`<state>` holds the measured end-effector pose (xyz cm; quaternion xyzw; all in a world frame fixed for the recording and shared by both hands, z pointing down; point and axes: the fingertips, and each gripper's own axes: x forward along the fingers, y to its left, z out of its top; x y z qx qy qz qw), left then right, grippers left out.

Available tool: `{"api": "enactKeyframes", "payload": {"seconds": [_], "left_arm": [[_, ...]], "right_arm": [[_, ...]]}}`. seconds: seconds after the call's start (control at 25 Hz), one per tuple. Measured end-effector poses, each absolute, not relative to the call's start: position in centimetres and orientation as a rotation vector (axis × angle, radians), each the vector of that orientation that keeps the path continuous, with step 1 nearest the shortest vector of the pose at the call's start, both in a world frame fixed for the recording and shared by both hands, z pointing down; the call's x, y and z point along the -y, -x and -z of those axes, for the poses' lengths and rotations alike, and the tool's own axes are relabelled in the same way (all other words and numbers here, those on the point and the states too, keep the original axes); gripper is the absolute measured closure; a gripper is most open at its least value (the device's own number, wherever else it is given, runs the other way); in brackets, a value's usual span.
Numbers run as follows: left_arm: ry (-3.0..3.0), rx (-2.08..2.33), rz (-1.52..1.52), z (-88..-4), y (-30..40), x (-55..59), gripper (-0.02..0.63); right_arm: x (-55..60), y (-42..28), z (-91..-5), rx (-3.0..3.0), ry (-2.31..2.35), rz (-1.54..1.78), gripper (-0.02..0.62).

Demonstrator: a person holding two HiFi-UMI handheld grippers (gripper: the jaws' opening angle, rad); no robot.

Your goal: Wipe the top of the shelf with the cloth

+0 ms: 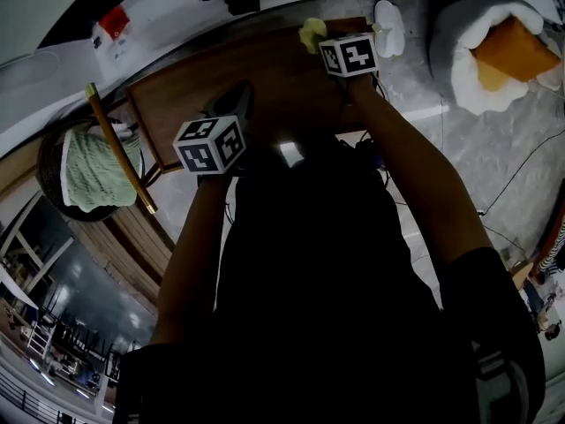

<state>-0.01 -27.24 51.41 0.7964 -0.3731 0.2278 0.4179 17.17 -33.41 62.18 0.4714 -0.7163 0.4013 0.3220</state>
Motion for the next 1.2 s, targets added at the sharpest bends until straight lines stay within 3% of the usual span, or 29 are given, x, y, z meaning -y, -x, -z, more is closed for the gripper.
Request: {"api": "enactKeyframes", "payload": {"seconds": [0.28,0.72,0.92,1.2], "left_arm": [[-2.02,0.945,-0.592,-50.2,-0.7,26.0,0.595],[-2.044,0.996,-0.561,-47.9,6.0,26.9,0.595],[-2.045,1.02,-0.551,-47.7,11.4,27.3,0.595],[-1.985,1.077,-0.481,-47.0,19.6,26.4,0.595]], "right_arm": [[33.0,-23.9,-61.8,1.8,-1.295,-1.054,0.546],[31.9,-23.6,-60.7,1.675,-1.416,-1.075,0.549],[32.3,-14.6,-58.6,1.821,-1.381,-1.074,0.549],[34.1,5.5,-57.3,2.094,-1.108,-1.068,0.549]]}}
